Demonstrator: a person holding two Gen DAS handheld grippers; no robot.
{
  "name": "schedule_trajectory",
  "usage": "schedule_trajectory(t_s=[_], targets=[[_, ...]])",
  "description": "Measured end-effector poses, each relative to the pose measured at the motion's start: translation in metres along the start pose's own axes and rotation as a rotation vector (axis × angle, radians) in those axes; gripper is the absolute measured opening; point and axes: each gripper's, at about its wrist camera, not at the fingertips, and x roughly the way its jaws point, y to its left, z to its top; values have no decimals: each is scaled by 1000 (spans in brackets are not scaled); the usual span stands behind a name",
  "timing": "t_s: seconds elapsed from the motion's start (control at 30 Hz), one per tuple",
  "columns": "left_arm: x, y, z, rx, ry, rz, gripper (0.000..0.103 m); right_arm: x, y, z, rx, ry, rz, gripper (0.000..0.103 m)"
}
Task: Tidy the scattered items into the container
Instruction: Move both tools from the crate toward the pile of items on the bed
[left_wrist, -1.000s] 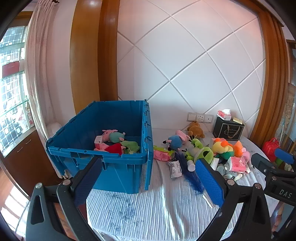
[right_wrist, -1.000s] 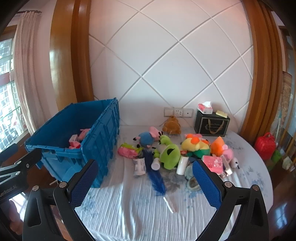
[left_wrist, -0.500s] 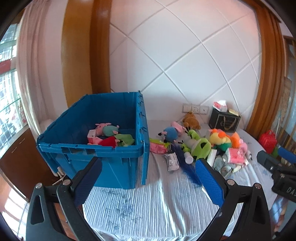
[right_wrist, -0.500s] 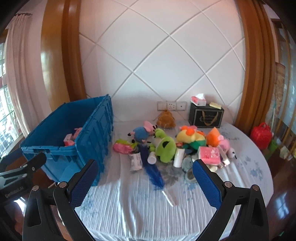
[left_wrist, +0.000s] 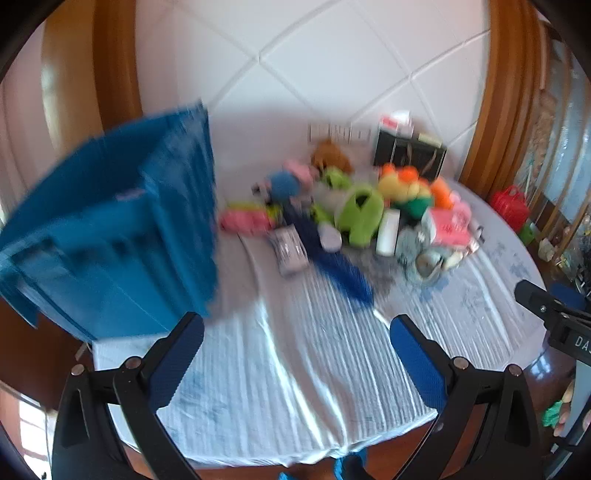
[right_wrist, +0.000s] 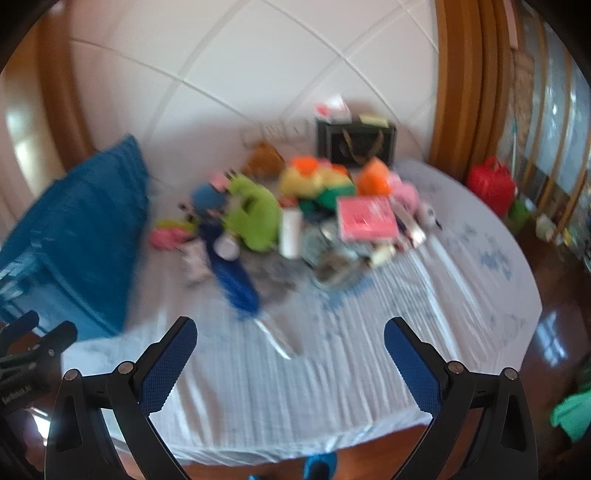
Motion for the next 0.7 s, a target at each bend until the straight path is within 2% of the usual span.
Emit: schedule_trajectory(t_s=[0.17,0.37,0.57,0.7], targets=[[97,-37,-2,-39,160,33,102,81,-57,0,38,127,-8,103],[190,-113,8,-13,291,23,102,180,-132,10,63,285,-11,103],[268,-182,8,73,369,-18,102,255,-178,7,54,355,-79,103],[303,-220,-1,139,402,-43,102,284,-195,-6,42,374,-120,103]])
